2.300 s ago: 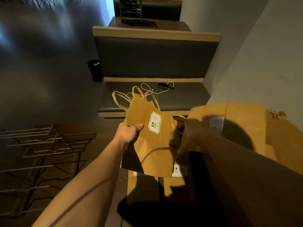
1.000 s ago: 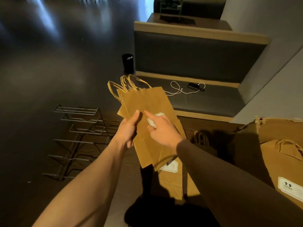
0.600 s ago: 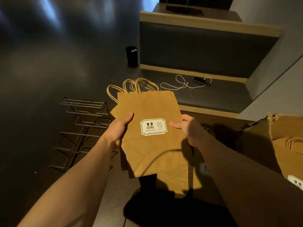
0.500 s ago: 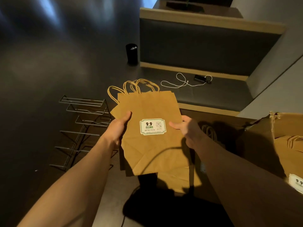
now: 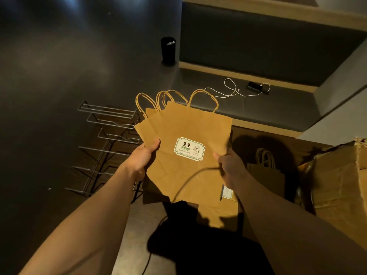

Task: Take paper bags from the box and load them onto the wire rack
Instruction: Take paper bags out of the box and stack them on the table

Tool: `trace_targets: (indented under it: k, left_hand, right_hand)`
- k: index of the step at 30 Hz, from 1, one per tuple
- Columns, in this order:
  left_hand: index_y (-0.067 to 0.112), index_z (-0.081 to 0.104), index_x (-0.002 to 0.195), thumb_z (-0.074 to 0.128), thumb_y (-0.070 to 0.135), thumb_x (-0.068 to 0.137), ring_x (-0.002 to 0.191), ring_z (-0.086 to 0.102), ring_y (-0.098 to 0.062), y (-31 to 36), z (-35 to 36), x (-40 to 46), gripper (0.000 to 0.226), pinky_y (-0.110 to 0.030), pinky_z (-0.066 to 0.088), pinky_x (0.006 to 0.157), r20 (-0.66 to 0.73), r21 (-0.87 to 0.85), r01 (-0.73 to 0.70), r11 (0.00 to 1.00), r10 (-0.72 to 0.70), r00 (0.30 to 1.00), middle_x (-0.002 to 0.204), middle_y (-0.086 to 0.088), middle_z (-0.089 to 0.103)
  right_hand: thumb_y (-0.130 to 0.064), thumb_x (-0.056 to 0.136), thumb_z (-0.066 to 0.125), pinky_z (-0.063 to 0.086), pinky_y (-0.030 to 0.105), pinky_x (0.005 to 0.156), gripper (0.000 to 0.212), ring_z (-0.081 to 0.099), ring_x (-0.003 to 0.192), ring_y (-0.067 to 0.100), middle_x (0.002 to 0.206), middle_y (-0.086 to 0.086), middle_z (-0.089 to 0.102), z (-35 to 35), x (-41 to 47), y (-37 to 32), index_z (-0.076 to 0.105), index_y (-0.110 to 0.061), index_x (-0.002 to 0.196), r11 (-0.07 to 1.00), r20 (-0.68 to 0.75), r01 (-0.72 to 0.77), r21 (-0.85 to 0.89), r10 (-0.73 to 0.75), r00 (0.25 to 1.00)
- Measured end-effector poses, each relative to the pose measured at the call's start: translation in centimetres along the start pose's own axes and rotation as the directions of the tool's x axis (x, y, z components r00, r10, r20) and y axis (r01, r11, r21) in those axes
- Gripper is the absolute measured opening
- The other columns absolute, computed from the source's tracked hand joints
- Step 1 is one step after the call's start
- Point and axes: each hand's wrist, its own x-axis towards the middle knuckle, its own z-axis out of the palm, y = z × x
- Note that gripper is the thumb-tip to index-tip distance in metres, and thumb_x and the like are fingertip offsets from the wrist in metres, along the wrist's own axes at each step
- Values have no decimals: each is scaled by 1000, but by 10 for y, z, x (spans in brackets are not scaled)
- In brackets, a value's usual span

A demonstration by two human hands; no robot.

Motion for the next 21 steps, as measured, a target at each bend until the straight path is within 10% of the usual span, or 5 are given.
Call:
trace_targets:
  k: [4, 9, 14, 21]
  left_hand:
    - [21, 59, 127, 56, 32, 100, 98, 70, -23, -2, -5, 7, 29, -39, 55, 81, -25, -1, -11, 1000, 11, 1000, 111, -3, 73]
    - [22, 62, 116, 57, 24, 100, 95, 70, -22, -2, -3, 14, 18, -39, 55, 79, -54, 29, -47, 998, 49, 997, 109, -3, 73]
    - [24, 65, 108, 58, 18, 99, 101, 69, -24, 2, 12, 18, 13, -44, 53, 93, -106, 80, -153, 985, 161, 981, 110, -2, 73]
    - [19, 64, 102, 56, 17, 100, 81, 72, -18, 12, 19, 14, 9, -35, 56, 69, -164, -83, -227, 970, 212, 964, 94, -1, 74]
  right_hand:
    - [-9, 99, 50, 42, 43, 101, 27, 56, 107, 25, 113, 3, 60, -1, 5, 3, 56, -22, 122, 1000, -25, 3, -29, -4, 1000]
    - [-6, 101, 45, 45, 31, 76, 32, 53, 83, 16, 95, 2, 58, -13, 9, -4, 52, -23, 127, 984, -52, -16, 177, 26, 998]
    - [-11, 100, 48, 47, 46, 100, 38, 58, 106, 25, 125, 6, 59, -13, 8, -8, 48, -26, 135, 977, -245, 82, 199, -31, 969]
    - [-19, 102, 36, 42, 44, 100, 46, 48, 128, 35, 144, 14, 42, -42, 3, -13, 28, -19, 147, 983, -721, 80, 166, 66, 690]
